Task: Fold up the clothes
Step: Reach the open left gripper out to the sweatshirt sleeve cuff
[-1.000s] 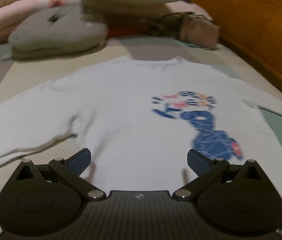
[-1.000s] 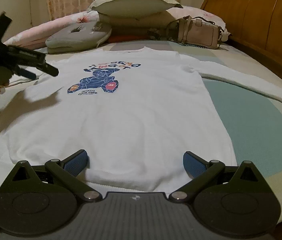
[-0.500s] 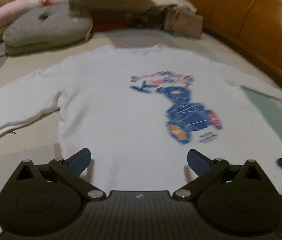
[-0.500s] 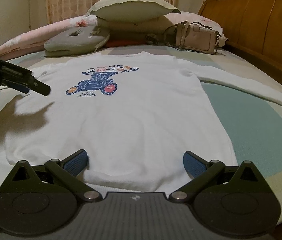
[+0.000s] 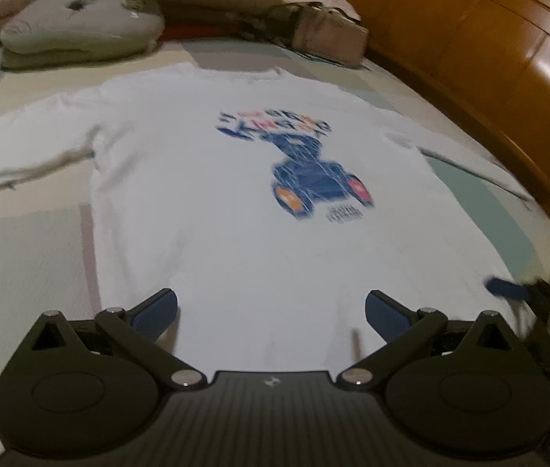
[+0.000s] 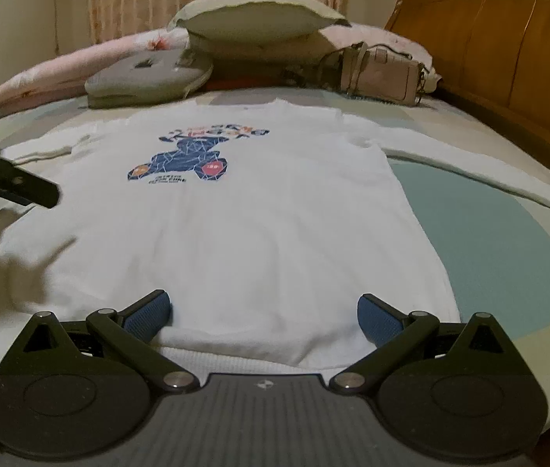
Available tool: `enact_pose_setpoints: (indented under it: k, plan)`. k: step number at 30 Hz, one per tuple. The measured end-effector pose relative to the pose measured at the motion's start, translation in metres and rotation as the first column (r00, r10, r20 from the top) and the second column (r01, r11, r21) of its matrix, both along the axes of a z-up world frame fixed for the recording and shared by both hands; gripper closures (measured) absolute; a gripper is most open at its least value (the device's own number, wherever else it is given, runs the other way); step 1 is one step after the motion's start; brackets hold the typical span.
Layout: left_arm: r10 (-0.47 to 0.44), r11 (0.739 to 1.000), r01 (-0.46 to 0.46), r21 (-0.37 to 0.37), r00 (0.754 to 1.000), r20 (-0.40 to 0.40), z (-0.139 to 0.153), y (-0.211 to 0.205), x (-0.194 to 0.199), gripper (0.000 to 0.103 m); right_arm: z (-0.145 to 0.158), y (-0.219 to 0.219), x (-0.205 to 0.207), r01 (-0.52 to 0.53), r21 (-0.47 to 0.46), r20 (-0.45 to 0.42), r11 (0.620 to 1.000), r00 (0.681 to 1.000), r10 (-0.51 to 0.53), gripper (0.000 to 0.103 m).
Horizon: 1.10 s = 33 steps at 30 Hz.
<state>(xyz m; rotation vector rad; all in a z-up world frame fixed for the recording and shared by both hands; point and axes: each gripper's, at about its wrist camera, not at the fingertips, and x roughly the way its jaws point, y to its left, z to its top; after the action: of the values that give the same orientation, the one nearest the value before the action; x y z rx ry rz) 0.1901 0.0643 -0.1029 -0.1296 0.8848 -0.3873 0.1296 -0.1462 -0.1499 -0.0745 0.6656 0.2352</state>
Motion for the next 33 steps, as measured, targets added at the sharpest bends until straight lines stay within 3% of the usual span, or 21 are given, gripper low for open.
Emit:
enact_pose_setpoints:
  k: [2, 5, 9, 11, 14, 17, 21, 23, 28, 33]
  plan:
    - [-0.012, 1.000, 0.012, 0.014, 1.000, -0.011, -0.004, 0.004, -0.005, 0.001, 0.004, 0.002, 0.005, 0.000, -0.014, -0.037, 1.000, 0.999, -0.001, 0.000]
    - [0.022, 0.998, -0.024, 0.053, 0.999, 0.037, 0.008, 0.023, -0.009, 0.001, 0.011, 0.007, 0.013, 0.003, -0.035, -0.112, 0.999, 0.994, -0.007, 0.000]
    - [0.147, 0.983, -0.157, 0.094, 0.984, 0.105, 0.030, 0.080, -0.004, 0.001, 0.029, 0.015, 0.015, -0.057, -0.011, -0.160, 0.998, 0.986, 0.055, 0.000]
    - [0.235, 0.958, -0.249, 0.140, 0.966, 0.112, 0.036, 0.114, 0.002, 0.001, 0.040, 0.024, 0.015, -0.095, -0.002, -0.155, 0.996, 0.983, 0.093, 0.000]
    - [0.353, 0.911, -0.372, 0.177, 0.926, 0.129, 0.040, 0.171, 0.010, 0.001, 0.056, 0.043, 0.014, -0.130, -0.004, -0.120, 0.992, 0.984, 0.128, 0.000]
    - [0.480, 0.847, -0.499, 0.184, 0.866, 0.138, 0.040, 0.232, 0.023, 0.001, 0.067, 0.061, 0.014, -0.161, 0.013, -0.083, 0.987, 0.983, 0.162, 0.000]
    - [0.643, 0.754, -0.648, 0.108, 0.761, 0.082, 0.029, 0.306, 0.041, 0.001, 0.069, 0.080, 0.017, -0.212, 0.017, -0.070, 0.977, 0.975, 0.212, 0.000]
    - [0.683, 0.728, -0.684, 0.047, 0.730, 0.036, 0.020, 0.332, 0.049, 0.001, 0.065, 0.085, 0.019, -0.230, 0.004, -0.081, 0.973, 0.970, 0.230, 0.000]
    - [0.732, 0.678, -0.733, -0.063, 0.680, -0.040, -0.002, 0.370, 0.058, 0.001, 0.054, 0.084, 0.027, -0.206, 0.002, -0.125, 0.978, 0.971, 0.205, 0.000]
    - [0.758, 0.651, -0.758, -0.039, 0.652, -0.002, -0.003, 0.385, 0.065, 0.001, 0.052, 0.074, 0.032, -0.158, 0.031, -0.138, 0.987, 0.977, 0.160, 0.000]
